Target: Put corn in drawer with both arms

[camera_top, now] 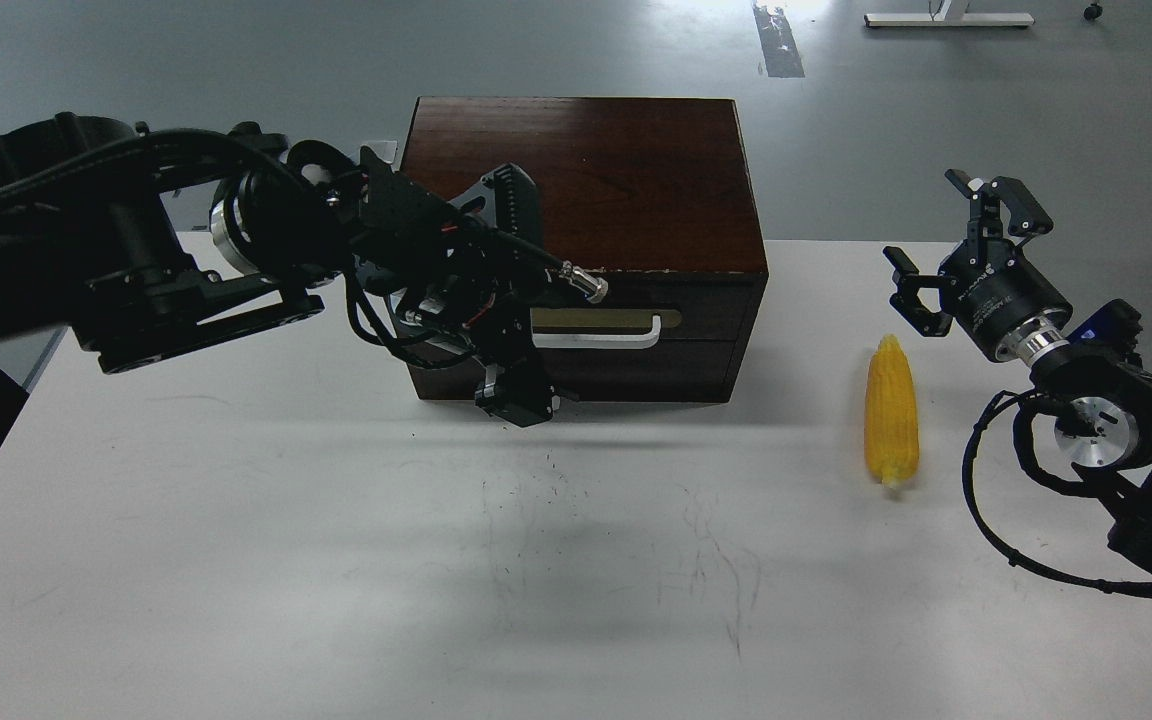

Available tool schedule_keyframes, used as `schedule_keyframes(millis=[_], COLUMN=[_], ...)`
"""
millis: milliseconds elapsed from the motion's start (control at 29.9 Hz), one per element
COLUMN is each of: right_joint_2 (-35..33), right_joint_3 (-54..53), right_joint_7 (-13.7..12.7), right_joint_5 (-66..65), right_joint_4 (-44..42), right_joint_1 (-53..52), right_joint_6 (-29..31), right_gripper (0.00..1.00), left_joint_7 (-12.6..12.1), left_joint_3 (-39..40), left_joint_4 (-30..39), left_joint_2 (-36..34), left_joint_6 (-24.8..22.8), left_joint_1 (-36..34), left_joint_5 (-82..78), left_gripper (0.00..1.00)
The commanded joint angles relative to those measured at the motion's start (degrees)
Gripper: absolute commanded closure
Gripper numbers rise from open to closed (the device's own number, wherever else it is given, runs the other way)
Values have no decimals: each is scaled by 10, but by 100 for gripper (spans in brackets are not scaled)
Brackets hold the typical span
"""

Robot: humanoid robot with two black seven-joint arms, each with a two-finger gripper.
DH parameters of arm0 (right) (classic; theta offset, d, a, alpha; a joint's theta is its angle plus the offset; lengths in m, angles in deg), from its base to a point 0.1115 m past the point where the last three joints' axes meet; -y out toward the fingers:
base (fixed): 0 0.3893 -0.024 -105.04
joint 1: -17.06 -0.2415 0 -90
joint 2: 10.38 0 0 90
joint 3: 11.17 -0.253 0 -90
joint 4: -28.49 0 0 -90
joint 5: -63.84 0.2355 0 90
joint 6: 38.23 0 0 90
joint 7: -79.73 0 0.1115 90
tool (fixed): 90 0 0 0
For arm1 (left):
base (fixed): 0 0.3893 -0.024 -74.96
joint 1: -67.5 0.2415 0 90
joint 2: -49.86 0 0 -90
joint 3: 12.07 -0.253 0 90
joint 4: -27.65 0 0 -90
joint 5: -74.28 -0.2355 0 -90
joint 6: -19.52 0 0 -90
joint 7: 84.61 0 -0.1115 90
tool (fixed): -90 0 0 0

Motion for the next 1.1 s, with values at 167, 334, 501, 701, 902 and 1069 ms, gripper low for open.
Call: schedule_keyframes(millis=[167,334,501,701,902,1069], right_joint_2=[0,-4,-9,-11,-11,-11], right_joint_3=[0,0,-1,-4,-12,-15], right_joint_7=[0,0,0,0,0,0], right_joint_5=[0,0,1,1,1,1], right_joint_4=[0,0,1,1,1,2], right_joint_1=[2,3,4,4,8,13], right_joint_6=[0,0,0,0,0,0], right_gripper=[0,0,0,0,0,0], left_joint_7=[0,0,0,0,0,0], left_joint_3=[-4,-4,-15,-19,-27,-29], left_joint_4=[-5,-7,-14,-37,-39,-43], left_joint_2=[13,17,22,37,40,47], left_joint_6=[0,0,0,0,0,0], left_joint_1=[2,2,2,3,4,4], left_joint_5=[-2,-2,-3,-3,-3,-3], left_gripper=[1,1,1,1,1,1])
